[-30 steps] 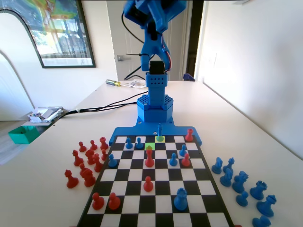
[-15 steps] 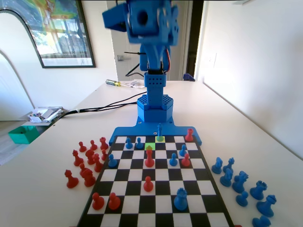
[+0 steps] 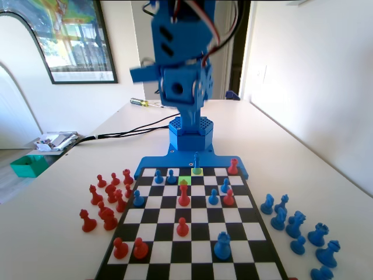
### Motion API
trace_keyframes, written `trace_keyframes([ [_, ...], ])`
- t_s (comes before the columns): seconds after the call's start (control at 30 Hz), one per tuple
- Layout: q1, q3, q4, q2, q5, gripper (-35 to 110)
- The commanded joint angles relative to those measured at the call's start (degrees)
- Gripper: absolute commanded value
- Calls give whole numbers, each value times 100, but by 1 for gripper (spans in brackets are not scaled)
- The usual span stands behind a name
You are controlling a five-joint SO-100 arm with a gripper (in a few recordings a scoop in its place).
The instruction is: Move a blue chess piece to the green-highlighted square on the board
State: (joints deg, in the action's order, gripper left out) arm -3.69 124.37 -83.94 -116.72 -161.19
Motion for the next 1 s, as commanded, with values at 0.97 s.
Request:
trace_keyframes([
  [0.97, 712, 2479, 2769, -396, 185, 14],
])
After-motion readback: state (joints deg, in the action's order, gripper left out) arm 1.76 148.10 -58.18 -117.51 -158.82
